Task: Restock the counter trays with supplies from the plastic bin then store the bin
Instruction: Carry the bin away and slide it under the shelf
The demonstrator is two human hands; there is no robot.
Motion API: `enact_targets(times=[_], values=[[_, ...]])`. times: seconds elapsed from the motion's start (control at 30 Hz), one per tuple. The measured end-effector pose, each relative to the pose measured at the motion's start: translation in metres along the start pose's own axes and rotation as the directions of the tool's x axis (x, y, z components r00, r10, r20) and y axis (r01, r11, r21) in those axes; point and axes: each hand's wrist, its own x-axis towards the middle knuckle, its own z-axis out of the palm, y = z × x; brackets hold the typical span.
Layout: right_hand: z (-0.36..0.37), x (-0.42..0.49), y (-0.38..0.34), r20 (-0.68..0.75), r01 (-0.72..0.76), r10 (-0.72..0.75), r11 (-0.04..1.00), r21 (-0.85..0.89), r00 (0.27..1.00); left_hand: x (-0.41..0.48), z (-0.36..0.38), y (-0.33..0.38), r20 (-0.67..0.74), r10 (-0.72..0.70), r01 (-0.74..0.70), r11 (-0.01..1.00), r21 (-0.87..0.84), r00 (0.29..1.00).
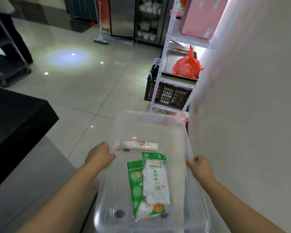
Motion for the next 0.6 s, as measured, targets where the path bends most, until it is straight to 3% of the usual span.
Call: enact_targets(times=[0.23, 0.6], values=[[0.034, 0.146, -0.091, 0.102, 0.123, -0.115, 0.989, -0.085, 0.988, 0.137, -0.024, 0.021, -0.068, -0.064, 0.062, 0.997, -0.037, 0.996], [0.088, 0.325, -0.246, 0.101, 0.102, -0.088, 0.985, -0.141, 0.991, 0.379, -0.104, 0.073, -0.037, -0.141, 0.139, 0.989, -0.056, 0.989]])
